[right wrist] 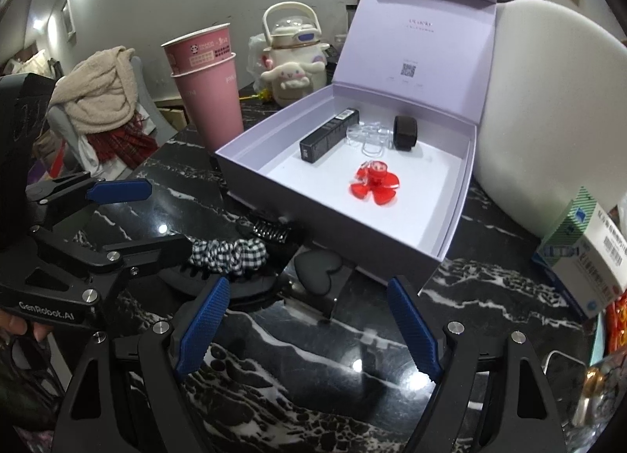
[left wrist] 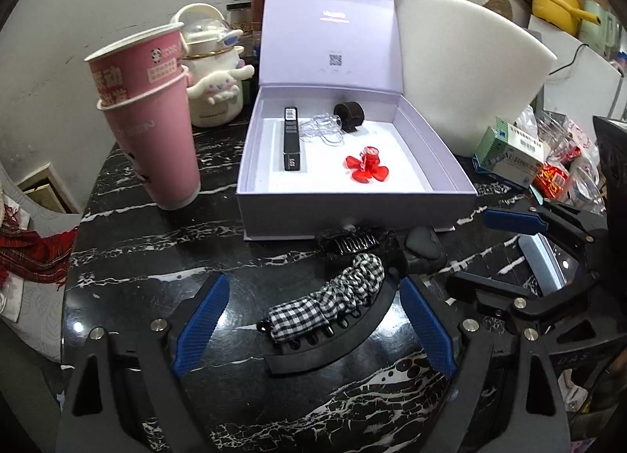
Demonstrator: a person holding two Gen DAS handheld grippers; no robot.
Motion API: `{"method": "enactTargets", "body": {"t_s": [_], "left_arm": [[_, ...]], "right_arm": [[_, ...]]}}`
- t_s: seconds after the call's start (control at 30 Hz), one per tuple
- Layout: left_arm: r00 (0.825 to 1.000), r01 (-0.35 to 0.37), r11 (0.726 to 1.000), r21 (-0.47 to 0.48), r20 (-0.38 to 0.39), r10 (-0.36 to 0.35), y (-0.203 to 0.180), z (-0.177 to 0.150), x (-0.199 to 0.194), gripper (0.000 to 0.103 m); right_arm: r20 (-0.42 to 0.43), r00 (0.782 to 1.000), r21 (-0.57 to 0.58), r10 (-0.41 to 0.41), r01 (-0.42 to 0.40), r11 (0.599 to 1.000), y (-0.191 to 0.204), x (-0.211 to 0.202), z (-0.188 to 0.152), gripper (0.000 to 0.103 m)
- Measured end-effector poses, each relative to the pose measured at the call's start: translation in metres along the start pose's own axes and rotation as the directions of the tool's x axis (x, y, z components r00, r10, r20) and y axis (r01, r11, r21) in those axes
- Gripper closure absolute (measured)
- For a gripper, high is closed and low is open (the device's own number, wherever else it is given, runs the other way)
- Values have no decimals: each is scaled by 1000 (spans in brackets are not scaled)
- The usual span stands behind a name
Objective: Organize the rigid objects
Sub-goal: 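Move both tools back toward the scrunchie and heart case on the table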
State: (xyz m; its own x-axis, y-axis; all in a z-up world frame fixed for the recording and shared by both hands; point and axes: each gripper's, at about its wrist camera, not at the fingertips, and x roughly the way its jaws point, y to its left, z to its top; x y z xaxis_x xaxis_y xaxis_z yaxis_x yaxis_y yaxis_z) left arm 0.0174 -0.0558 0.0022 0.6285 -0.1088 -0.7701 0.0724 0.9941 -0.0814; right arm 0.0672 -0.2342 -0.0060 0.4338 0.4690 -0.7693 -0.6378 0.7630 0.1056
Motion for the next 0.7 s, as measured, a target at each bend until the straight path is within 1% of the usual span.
{"method": "enactTargets", "body": {"t_s": [0.2,0.43,0.57,0.7], "left_arm": [[999,30,1000,-5,-33,-30,2,-4,13,13],[997,24,1000,8,-69,-24,4,-6,31,13],[995,45,999,-15,-91,-46,9,-6,39,13],[992,49,998,-31,-114,-53,16,-5,47,13]], "right_arm": [[-25,1000,22,12,-11,1000,-4,13,-7,20],[-47,999,49,12,-9,999,-13,27,-10,20],[-60,998,64,23,-19,998,-16,34,-8,20],[-74,996,80,45,-39,996,-18,42,-5,20]]}}
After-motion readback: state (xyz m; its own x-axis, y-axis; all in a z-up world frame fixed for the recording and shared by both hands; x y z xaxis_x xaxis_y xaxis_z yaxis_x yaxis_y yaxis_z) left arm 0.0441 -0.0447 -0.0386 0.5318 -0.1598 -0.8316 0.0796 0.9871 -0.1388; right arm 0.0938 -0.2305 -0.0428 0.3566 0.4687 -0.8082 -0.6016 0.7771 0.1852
